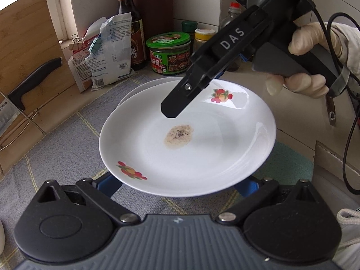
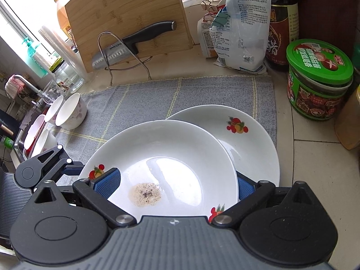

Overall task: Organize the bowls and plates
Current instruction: 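Lower the stained plate onto the stacked plates with the right tool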

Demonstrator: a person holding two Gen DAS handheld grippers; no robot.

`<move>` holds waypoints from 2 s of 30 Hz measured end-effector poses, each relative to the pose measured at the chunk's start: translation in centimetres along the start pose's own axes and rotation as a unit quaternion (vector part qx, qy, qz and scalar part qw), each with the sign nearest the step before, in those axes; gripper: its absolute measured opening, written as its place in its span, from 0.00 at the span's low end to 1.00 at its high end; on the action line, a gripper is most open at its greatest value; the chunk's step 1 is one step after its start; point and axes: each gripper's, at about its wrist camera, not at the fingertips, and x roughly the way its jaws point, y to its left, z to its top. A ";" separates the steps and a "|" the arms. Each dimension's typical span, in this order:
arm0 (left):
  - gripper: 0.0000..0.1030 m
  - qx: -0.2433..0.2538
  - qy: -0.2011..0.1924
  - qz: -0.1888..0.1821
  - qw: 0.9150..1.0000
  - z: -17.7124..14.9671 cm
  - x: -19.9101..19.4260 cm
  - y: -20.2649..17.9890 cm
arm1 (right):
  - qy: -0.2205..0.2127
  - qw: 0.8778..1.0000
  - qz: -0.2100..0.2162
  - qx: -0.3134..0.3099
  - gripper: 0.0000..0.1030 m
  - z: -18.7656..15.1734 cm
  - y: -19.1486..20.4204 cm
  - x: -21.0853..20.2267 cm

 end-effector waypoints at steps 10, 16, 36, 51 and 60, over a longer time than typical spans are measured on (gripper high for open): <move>0.99 0.006 0.011 -0.003 1.000 0.4 0.6 0.2 | 0.005 1.000 0.001 0.014 1.00 -0.3 -1.1 0.6; 0.99 0.012 0.013 -0.002 1.000 0.6 0.9 0.2 | 0.006 1.000 0.000 0.016 1.00 -0.3 -1.2 0.8; 0.98 0.019 0.012 -0.007 1.000 1.1 1.9 0.9 | 0.002 0.999 -0.018 0.032 1.00 -0.5 -1.9 0.2; 0.98 0.034 -0.005 -0.003 0.999 1.4 2.5 1.2 | -0.006 0.998 -0.038 0.045 1.00 -1.2 -2.1 -1.1; 0.99 0.038 -0.011 -0.014 0.999 1.6 3.0 0.8 | -0.004 0.997 -0.058 0.041 1.00 -1.4 -1.5 -1.5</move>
